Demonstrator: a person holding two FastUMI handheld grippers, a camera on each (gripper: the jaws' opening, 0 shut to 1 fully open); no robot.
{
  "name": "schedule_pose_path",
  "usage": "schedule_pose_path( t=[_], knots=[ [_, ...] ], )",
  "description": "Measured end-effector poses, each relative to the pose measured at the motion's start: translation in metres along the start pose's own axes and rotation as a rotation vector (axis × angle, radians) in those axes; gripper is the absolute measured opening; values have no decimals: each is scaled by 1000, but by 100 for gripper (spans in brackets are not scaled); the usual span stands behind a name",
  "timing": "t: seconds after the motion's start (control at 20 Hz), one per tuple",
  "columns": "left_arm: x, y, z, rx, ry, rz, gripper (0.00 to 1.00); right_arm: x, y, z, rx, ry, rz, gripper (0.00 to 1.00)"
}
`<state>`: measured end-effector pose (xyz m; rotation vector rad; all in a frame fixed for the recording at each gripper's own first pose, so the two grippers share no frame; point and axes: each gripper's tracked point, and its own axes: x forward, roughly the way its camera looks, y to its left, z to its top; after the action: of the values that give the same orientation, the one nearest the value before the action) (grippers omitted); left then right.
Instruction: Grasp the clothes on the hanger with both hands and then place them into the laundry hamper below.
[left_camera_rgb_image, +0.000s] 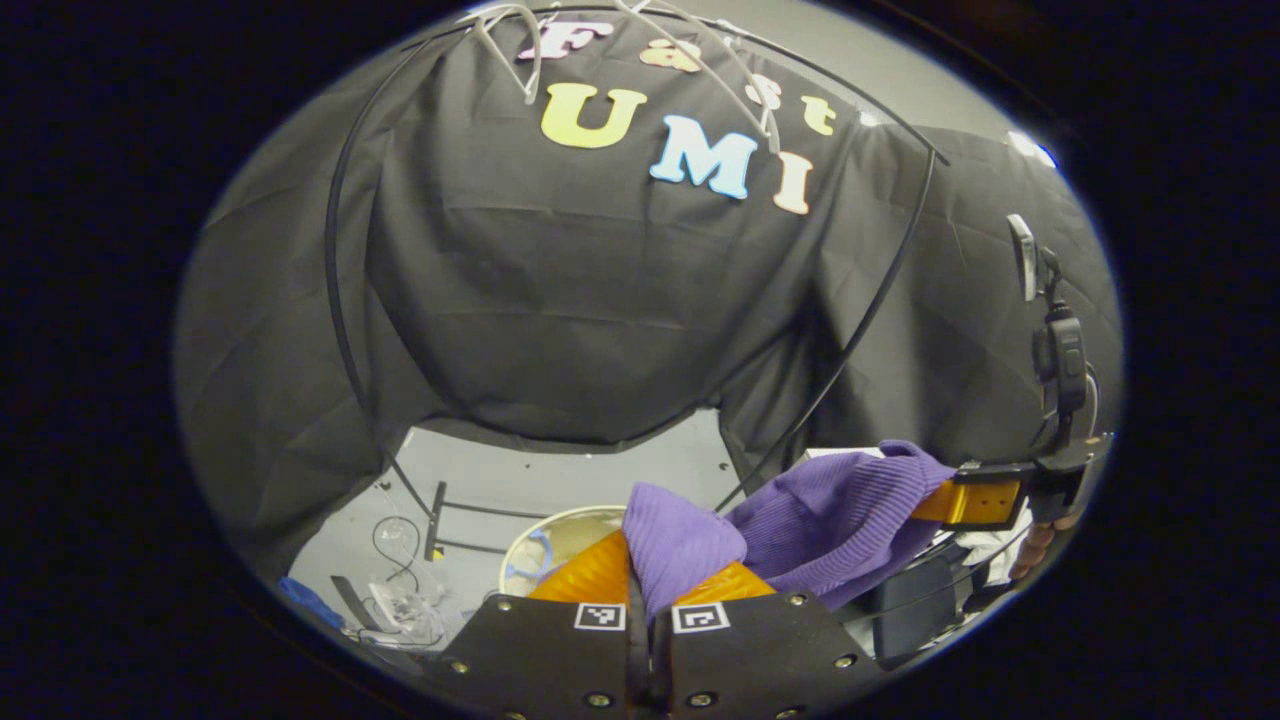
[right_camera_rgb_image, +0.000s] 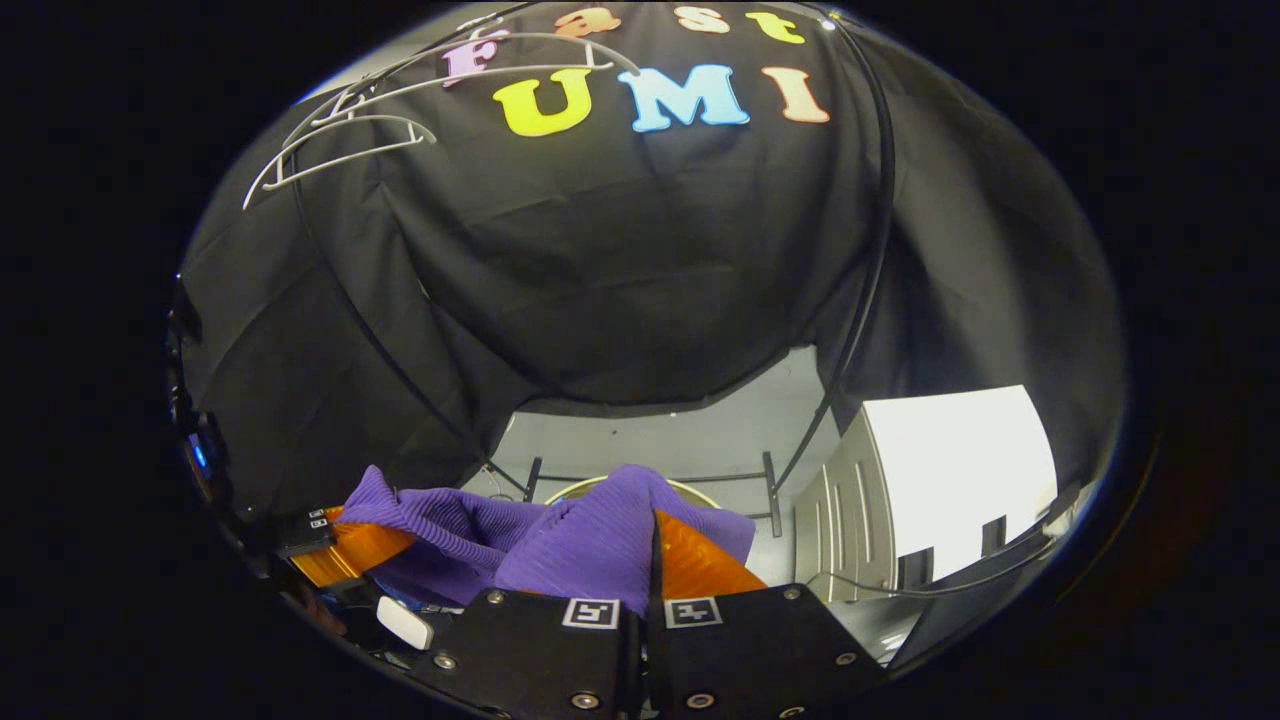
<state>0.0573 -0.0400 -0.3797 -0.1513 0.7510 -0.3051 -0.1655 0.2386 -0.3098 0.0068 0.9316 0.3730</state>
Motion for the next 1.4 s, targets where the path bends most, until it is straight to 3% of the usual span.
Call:
schedule_pose_path(
  t=[0.25,1.0,1.35,1.4],
  knots=[
    [33,8,-20,4,66,2,2,29,-3,-29,57,73,-27,2],
    [72,32,-38,70,134,28,2,57,-18,-49,96,141,-68,5],
    [73,43,-64,136,197,48,4,56,-15,-61,115,190,-64,14],
    [72,42,-66,133,197,39,7,55,-13,-58,124,183,-54,8]
  ],
)
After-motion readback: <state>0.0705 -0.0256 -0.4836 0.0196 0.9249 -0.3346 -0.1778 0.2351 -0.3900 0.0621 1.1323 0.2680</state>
